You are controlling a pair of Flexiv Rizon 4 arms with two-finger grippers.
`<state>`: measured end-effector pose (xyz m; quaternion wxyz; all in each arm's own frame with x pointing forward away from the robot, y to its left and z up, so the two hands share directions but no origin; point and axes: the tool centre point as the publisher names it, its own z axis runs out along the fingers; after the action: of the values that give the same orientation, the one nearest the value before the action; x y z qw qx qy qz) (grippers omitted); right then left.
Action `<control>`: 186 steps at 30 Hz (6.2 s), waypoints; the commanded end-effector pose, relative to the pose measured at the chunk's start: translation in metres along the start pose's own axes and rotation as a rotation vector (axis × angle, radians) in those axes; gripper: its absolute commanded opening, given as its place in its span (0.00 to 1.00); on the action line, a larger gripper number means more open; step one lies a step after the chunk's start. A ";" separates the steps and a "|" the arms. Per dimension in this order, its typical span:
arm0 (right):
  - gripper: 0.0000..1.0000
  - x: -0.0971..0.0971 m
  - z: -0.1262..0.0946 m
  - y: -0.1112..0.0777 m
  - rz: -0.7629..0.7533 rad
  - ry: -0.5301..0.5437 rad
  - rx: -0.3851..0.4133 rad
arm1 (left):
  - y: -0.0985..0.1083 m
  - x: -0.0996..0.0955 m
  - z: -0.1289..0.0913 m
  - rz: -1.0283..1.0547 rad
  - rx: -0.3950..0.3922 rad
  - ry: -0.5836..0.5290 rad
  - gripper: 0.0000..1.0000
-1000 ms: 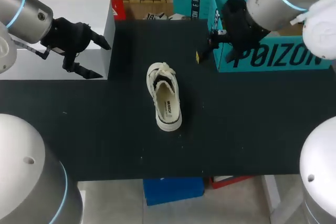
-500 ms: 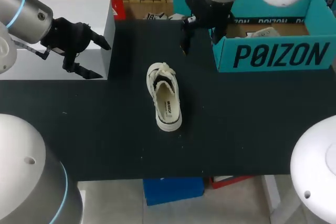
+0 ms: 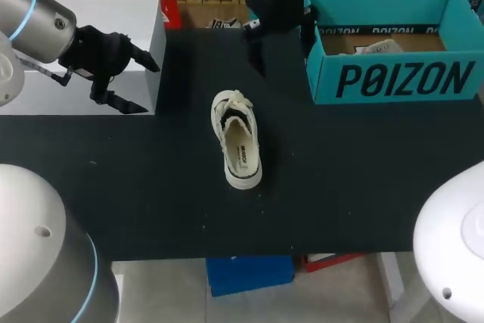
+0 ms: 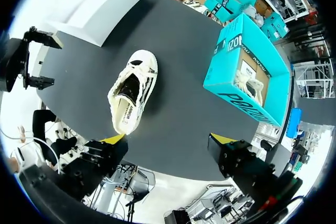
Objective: Take the shoe out of the shoebox, open the shoe tongue, remove and reinsert the insole, then place the shoe into the shoebox
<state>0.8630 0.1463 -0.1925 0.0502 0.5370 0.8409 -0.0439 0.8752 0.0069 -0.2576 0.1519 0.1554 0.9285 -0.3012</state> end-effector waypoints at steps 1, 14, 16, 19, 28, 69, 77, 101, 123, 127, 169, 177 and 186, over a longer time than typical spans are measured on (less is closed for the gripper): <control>1.00 0.008 0.007 0.007 0.007 -0.001 0.019 | 0.001 0.001 0.001 0.002 0.000 -0.006 1.00; 1.00 0.026 0.041 0.011 0.075 0.079 -0.018 | 0.001 0.001 0.001 0.002 0.000 -0.006 1.00; 1.00 0.028 0.046 0.012 0.079 0.083 -0.018 | 0.001 0.001 0.001 0.002 0.000 -0.006 1.00; 1.00 0.029 0.054 0.014 0.088 0.084 -0.016 | 0.001 0.001 0.001 0.002 0.000 -0.006 1.00; 1.00 0.034 0.078 0.022 0.094 0.070 -0.005 | 0.001 0.001 0.001 0.002 0.000 -0.006 1.00; 1.00 0.038 0.187 0.031 0.129 0.147 0.023 | 0.001 0.001 0.001 0.002 0.000 -0.006 1.00; 1.00 0.041 0.196 0.030 0.130 0.157 0.028 | 0.001 0.001 0.001 0.002 0.000 -0.006 1.00; 0.00 0.054 0.217 0.032 0.078 0.124 0.087 | 0.001 0.001 0.001 0.002 0.000 -0.006 1.00; 0.00 0.054 0.217 0.032 0.078 0.124 0.087 | 0.001 0.001 0.001 0.002 0.000 -0.006 1.00; 0.00 0.054 0.217 0.032 0.078 0.124 0.087 | 0.001 0.001 0.001 0.002 0.000 -0.006 1.00; 0.00 0.054 0.217 0.032 0.078 0.124 0.087 | 0.001 0.001 0.001 0.002 0.000 -0.006 1.00; 0.00 0.056 0.213 0.033 0.049 0.124 0.081 | 0.001 0.001 0.001 0.002 0.000 -0.006 1.00; 0.00 0.043 0.175 0.039 0.040 0.104 0.080 | 0.001 0.001 0.001 0.002 0.000 -0.006 1.00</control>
<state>0.8865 0.1819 -0.3929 -0.0160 0.5577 0.8287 -0.0444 0.8751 0.0069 -0.2576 0.1520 0.1554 0.9284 -0.3012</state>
